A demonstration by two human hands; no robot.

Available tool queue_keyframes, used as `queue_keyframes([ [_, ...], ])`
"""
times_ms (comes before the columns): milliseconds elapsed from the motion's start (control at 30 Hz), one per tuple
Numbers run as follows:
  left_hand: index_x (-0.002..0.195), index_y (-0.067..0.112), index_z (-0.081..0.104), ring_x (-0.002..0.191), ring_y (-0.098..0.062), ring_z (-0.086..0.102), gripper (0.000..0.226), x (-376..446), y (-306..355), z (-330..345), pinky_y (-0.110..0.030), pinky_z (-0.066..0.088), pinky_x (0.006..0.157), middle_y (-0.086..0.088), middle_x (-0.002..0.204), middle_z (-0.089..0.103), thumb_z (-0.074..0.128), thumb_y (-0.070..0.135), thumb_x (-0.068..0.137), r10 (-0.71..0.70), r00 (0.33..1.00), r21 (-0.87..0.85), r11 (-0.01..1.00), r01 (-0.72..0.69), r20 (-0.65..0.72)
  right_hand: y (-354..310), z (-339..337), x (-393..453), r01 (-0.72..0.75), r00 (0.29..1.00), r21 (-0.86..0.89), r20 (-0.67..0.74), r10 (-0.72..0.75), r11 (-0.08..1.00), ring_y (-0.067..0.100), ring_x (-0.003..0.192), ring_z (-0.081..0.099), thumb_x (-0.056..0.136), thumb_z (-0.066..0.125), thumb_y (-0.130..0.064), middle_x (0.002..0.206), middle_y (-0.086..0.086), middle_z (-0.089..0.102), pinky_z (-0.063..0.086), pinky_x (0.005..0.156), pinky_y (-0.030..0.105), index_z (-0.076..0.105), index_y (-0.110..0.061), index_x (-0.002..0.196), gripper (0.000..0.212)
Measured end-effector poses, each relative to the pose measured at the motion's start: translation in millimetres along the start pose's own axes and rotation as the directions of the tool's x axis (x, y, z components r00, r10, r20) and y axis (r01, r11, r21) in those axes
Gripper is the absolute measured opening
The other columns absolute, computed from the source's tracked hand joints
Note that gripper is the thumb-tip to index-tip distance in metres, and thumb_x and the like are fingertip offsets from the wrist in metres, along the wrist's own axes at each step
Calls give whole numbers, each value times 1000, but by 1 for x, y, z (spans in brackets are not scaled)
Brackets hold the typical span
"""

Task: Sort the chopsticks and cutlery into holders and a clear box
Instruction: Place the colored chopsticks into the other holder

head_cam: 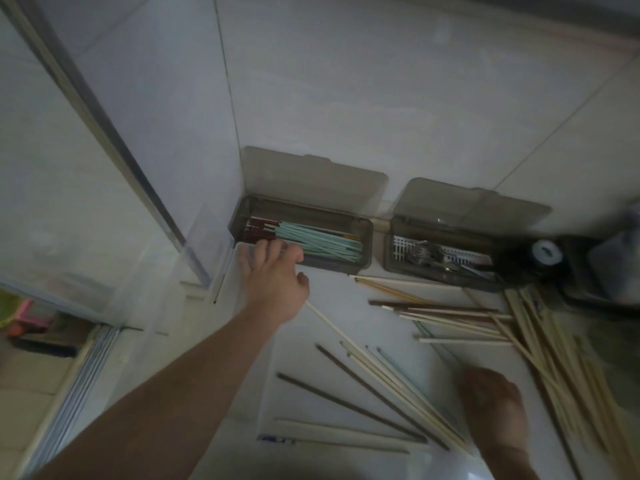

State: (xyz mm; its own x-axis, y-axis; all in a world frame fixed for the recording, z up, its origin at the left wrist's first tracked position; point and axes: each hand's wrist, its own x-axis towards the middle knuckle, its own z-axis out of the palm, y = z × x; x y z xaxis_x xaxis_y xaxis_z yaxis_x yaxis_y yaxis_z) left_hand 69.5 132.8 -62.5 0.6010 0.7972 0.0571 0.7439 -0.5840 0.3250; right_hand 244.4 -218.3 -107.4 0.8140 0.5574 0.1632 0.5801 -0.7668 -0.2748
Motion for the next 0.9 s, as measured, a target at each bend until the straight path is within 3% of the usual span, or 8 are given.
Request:
queue_keyframes([
  [300,106,36,50,119,-22,33,26,0,2,1,-54,14,115,7,114,45,61,36,83,-3,1000,23,1000,2,23,-20,-5,-16,-5,1000,-92,28,7,996,36,69,59,77,43,-35,79,8,68,48,57,37,73,-13,78,37],
  [467,107,36,50,119,-21,32,27,-1,1,0,-54,13,115,8,114,44,60,37,83,3,1000,30,1000,-3,17,-43,-19,1,88,996,72,-41,-85,994,30,68,62,84,50,-28,79,5,70,50,63,37,72,-12,81,28],
  [567,108,36,50,120,-21,32,27,-2,1,0,-54,10,116,7,114,43,60,37,83,6,1000,30,1000,-6,10,-73,-27,31,-7,998,215,-67,22,977,22,75,58,86,66,-11,84,4,69,44,71,30,72,-14,86,7],
  [633,108,36,50,121,-21,31,27,-2,2,-1,-54,8,117,7,115,43,59,37,83,10,1000,24,1000,-10,12,-96,-25,58,-63,996,294,-46,81,954,22,84,56,84,69,-9,91,4,67,42,76,30,71,-17,87,9],
  [767,109,36,51,122,-22,31,29,-2,2,-2,-54,9,116,7,115,44,61,38,81,21,1000,8,1000,-21,7,-146,-16,113,-85,996,215,16,84,973,26,109,48,87,66,-19,110,3,56,36,88,29,72,-24,91,8],
  [900,110,35,52,122,-23,33,32,-3,0,-3,-56,9,117,6,115,44,60,36,79,30,999,4,1000,-30,15,-195,1,164,10,991,116,130,-25,993,31,99,56,87,61,-25,101,7,62,44,83,30,74,-24,90,13],
])
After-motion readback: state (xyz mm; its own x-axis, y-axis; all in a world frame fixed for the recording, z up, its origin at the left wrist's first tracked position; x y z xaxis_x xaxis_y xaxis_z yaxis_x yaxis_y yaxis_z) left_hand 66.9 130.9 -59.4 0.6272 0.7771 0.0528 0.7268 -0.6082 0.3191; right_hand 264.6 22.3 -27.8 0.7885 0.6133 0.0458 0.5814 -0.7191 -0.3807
